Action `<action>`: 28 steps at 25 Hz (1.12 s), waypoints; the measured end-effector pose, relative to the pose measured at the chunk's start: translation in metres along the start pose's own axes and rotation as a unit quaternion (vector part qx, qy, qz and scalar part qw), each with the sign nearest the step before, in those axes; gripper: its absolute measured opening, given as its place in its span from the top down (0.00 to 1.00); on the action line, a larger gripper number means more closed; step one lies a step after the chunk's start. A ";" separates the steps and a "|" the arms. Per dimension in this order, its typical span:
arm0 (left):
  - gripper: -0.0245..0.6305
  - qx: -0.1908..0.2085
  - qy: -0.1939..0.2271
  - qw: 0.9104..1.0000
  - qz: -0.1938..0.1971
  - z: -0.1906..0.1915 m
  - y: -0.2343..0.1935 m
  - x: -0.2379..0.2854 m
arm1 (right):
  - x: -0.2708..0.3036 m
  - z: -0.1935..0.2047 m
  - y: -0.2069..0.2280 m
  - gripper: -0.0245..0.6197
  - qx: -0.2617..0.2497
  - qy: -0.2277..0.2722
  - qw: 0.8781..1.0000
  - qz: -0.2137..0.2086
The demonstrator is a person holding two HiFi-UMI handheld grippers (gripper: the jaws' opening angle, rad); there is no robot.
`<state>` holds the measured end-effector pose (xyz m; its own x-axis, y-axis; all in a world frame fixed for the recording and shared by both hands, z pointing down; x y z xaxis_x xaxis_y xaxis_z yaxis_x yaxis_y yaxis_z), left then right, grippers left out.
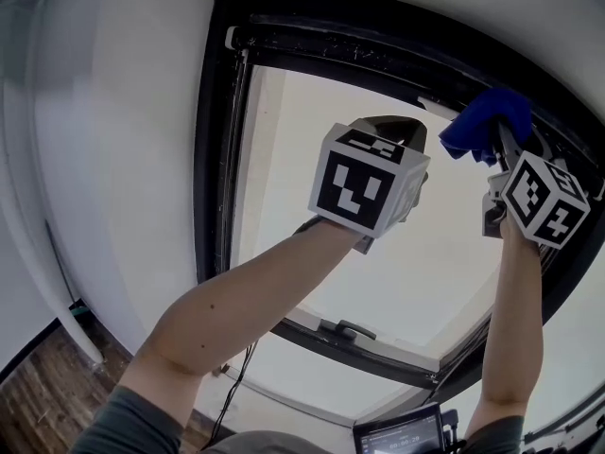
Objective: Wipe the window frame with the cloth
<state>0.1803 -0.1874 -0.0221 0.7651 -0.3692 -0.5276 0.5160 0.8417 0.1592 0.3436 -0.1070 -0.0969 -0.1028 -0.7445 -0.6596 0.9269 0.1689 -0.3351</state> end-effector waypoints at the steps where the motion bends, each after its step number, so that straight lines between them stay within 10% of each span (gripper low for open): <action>1: 0.95 -0.002 -0.003 1.000 -0.005 0.000 -0.008 -0.003 | 0.006 0.001 -0.007 0.78 0.002 0.000 1.000 -0.003; 28: 0.95 0.044 -0.030 0.991 -0.125 -0.027 -0.168 -0.119 | 0.108 0.019 -0.179 0.78 0.084 0.027 0.992 -0.089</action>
<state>-0.0079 -0.2738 -0.0085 0.6298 -0.5864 -0.5094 0.7216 0.6844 0.1044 0.1734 -0.2300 -0.0957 -0.2849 -0.7171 -0.6360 0.9389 -0.0751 -0.3359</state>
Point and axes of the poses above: the fingertips, and each gripper's own axes: x forward along the fingers, y to its right, z out of its underside, the point moved 7 cm from there along -x, backward along the fingers, and after that the axes turned 11 degrees about y, right-handed, at the moved point
